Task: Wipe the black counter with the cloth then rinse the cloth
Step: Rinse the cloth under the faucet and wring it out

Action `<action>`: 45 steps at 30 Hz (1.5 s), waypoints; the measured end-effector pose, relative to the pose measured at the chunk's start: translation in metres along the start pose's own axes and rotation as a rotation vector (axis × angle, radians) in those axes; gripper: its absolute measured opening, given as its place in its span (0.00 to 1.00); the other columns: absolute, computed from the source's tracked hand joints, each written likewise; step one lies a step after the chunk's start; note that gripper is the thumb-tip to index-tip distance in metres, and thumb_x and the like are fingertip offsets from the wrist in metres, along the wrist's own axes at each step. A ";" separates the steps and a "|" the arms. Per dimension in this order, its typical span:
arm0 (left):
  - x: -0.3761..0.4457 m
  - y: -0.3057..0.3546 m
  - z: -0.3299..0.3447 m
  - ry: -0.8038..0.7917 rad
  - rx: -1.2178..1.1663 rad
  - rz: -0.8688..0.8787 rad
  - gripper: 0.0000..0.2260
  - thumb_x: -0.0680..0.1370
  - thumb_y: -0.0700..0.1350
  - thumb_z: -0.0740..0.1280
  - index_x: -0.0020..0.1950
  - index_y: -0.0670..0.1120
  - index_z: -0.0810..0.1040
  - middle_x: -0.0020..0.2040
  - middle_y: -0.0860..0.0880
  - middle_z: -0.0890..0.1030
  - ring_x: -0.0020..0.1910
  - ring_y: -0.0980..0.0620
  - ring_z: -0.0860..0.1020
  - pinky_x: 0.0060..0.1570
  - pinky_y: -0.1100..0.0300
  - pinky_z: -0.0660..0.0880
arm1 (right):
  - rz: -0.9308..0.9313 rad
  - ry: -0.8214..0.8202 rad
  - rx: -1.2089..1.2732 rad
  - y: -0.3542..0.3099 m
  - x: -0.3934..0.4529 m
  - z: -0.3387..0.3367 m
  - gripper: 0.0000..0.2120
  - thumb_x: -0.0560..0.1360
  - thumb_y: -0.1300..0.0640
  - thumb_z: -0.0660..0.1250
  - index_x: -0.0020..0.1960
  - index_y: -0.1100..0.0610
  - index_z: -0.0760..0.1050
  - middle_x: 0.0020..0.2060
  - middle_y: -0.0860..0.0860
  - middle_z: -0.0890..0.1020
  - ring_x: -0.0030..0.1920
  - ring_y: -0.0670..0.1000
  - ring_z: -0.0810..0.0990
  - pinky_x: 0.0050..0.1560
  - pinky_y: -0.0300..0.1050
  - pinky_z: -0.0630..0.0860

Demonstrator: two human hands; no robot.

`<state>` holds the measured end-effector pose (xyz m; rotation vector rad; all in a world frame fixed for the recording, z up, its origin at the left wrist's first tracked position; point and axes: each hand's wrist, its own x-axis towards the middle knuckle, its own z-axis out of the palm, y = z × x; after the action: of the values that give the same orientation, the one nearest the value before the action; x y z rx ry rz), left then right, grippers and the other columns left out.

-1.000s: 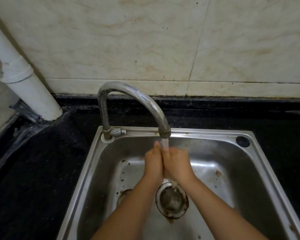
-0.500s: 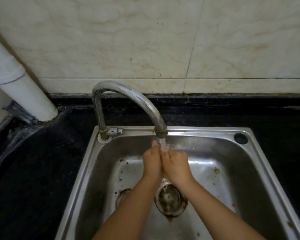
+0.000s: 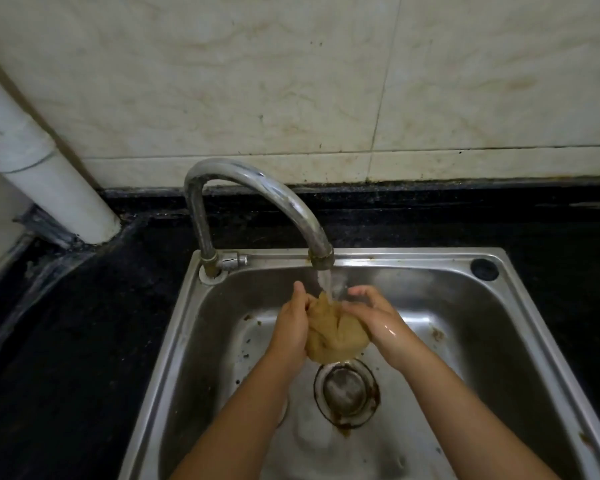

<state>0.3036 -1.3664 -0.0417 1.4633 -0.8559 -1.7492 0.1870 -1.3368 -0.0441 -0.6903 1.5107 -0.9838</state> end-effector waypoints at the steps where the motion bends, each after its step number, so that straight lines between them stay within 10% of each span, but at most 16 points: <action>1: 0.001 0.001 -0.002 -0.032 -0.009 -0.005 0.25 0.81 0.53 0.51 0.27 0.44 0.69 0.25 0.49 0.73 0.31 0.52 0.72 0.35 0.59 0.68 | 0.030 -0.061 0.031 0.000 0.000 -0.002 0.09 0.75 0.57 0.65 0.54 0.53 0.69 0.45 0.50 0.77 0.45 0.49 0.77 0.46 0.41 0.74; 5: 0.002 0.004 -0.008 -0.115 0.003 -0.005 0.26 0.81 0.47 0.55 0.23 0.46 0.72 0.22 0.50 0.73 0.27 0.54 0.72 0.33 0.60 0.68 | 0.020 -0.210 0.048 -0.007 -0.002 -0.003 0.06 0.75 0.62 0.64 0.50 0.58 0.78 0.42 0.52 0.82 0.41 0.47 0.81 0.45 0.39 0.78; 10: 0.000 -0.005 -0.019 -0.143 -0.128 -0.093 0.08 0.79 0.42 0.59 0.44 0.41 0.74 0.41 0.44 0.77 0.40 0.50 0.76 0.38 0.59 0.72 | -0.158 -0.082 0.019 -0.010 -0.006 0.001 0.09 0.79 0.61 0.58 0.42 0.53 0.72 0.37 0.50 0.77 0.37 0.48 0.76 0.39 0.40 0.74; 18: -0.010 -0.017 0.000 -0.131 -0.317 -0.041 0.17 0.81 0.50 0.53 0.56 0.41 0.76 0.49 0.43 0.80 0.45 0.50 0.80 0.39 0.60 0.78 | -0.387 0.019 -0.233 -0.013 -0.020 0.014 0.06 0.78 0.58 0.59 0.43 0.50 0.69 0.38 0.44 0.74 0.38 0.39 0.73 0.37 0.29 0.70; 25: -0.012 -0.011 0.026 -0.011 -0.235 0.015 0.19 0.82 0.49 0.53 0.34 0.44 0.70 0.24 0.50 0.74 0.30 0.53 0.74 0.35 0.60 0.70 | -0.553 0.154 -0.547 0.000 -0.030 0.027 0.15 0.80 0.57 0.54 0.34 0.50 0.60 0.28 0.45 0.69 0.28 0.42 0.71 0.28 0.31 0.67; 30: -0.016 -0.020 0.030 0.009 -0.041 0.040 0.17 0.82 0.51 0.52 0.42 0.45 0.77 0.40 0.45 0.81 0.44 0.48 0.79 0.50 0.53 0.76 | -0.365 0.259 -0.587 -0.008 -0.002 0.016 0.13 0.81 0.57 0.50 0.38 0.56 0.62 0.31 0.49 0.69 0.37 0.51 0.71 0.32 0.38 0.64; 38: -0.017 -0.009 0.023 0.029 0.169 0.190 0.18 0.82 0.45 0.53 0.32 0.47 0.69 0.30 0.50 0.72 0.32 0.54 0.71 0.35 0.61 0.68 | -0.443 0.257 -0.601 0.003 -0.005 0.022 0.12 0.80 0.58 0.52 0.38 0.56 0.62 0.29 0.47 0.68 0.30 0.47 0.69 0.27 0.33 0.62; 45: -0.018 -0.007 0.007 0.068 0.112 0.320 0.10 0.80 0.44 0.57 0.39 0.48 0.70 0.36 0.51 0.73 0.36 0.56 0.72 0.33 0.70 0.71 | -0.462 0.277 -0.035 0.004 -0.011 0.013 0.09 0.76 0.59 0.62 0.41 0.49 0.66 0.35 0.48 0.72 0.35 0.45 0.72 0.33 0.28 0.71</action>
<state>0.2984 -1.3468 -0.0367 1.3615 -1.1000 -1.4268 0.2025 -1.3286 -0.0422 -0.9869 1.6454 -1.4508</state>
